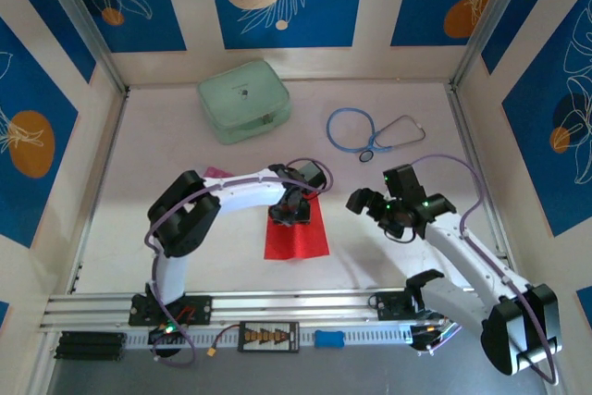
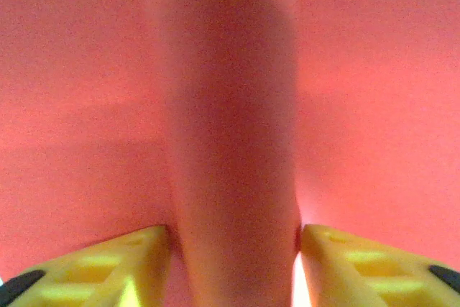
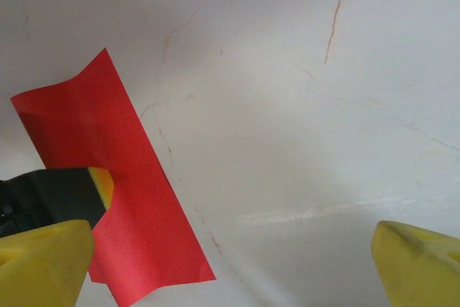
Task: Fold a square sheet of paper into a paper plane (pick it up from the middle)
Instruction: First fold the square sheet of paper in half at the center of the table.
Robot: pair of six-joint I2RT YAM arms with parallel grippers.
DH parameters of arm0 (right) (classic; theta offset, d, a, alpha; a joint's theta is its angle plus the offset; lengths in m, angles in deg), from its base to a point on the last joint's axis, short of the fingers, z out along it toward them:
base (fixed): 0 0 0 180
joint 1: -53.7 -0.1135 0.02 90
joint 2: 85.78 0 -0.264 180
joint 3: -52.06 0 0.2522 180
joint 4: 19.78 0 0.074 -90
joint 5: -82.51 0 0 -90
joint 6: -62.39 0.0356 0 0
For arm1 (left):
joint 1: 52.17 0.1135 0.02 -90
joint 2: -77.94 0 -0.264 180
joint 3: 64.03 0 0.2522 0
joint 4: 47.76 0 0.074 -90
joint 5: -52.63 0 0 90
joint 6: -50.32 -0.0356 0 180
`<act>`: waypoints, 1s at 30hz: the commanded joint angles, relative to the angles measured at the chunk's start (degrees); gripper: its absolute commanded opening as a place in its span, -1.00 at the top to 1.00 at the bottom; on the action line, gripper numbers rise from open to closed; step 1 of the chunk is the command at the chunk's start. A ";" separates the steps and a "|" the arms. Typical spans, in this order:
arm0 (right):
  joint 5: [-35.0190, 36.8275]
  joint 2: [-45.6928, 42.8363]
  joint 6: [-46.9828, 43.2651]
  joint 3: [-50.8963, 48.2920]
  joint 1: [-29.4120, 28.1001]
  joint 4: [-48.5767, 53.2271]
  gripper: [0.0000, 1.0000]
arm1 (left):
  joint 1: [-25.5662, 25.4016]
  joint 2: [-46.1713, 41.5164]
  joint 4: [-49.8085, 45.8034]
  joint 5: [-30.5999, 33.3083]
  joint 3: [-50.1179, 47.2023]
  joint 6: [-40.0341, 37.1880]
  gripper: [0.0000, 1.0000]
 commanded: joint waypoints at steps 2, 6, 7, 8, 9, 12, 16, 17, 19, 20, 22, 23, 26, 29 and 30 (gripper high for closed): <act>-0.54 3.47 -1.93 3.33 0.24 4.88 -0.98 | -0.71 -3.26 4.76 -1.95 -2.40 -2.37 0.07; -2.13 3.13 -2.31 2.97 0.04 2.85 -0.98 | -0.70 -6.78 7.85 -2.42 -4.63 -3.96 0.19; -2.09 2.37 -2.24 2.52 0.04 1.97 -0.98 | -0.63 -7.68 8.89 -2.67 -5.24 -4.34 0.19; -2.27 1.24 -2.35 1.82 0.06 0.78 -0.98 | -0.46 -8.63 10.05 -3.15 -5.95 -4.74 0.19; -2.72 -0.15 -2.70 0.86 0.10 -0.86 -0.98 | -0.26 -9.62 11.63 -4.53 -6.78 -5.28 0.20; -5.56 -4.45 -4.14 -2.20 0.32 -6.81 -1.00 | 0.48 -12.58 17.85 -9.34 -9.90 -6.03 0.24; -6.75 -9.20 -3.21 -5.09 0.45 -11.81 -1.00 | 2.74 -16.03 29.36 -18.57 -15.72 -4.81 0.23; -6.93 -10.19 -2.99 -5.62 0.56 -12.62 -1.00 | 3.74 -16.56 32.91 -21.37 -17.32 -3.65 0.23; -7.52 -11.35 -2.98 -6.12 0.81 -13.53 -1.00 | 5.55 -17.34 39.24 -26.33 -20.07 -1.44 0.23; -8.19 -11.67 -3.29 -6.23 0.91 -13.84 -1.00 | 6.49 -17.47 42.47 -28.70 -21.28 -0.32 0.24; -9.57 -11.94 -3.97 -6.21 1.06 -14.30 -1.00 | 7.95 -17.49 47.94 -32.39 -23.27 1.89 0.24; -10.81 -12.02 -4.31 -6.31 1.20 -15.03 -1.00 | 8.80 -17.20 51.28 -34.24 -24.60 3.38 0.24; -14.16 -11.98 -4.33 -7.06 1.37 -17.72 -1.00 | 10.95 -16.04 62.98 -38.93 -28.35 9.07 0.24; -15.87 -11.99 -3.24 -7.91 1.46 -19.85 -0.99 | 12.47 -14.74 72.11 -40.09 -31.60 14.04 0.25; -16.09 -11.95 -2.89 -8.12 1.42 -20.33 -0.99 | 12.77 -14.35 73.08 -40.01 -32.05 14.43 0.25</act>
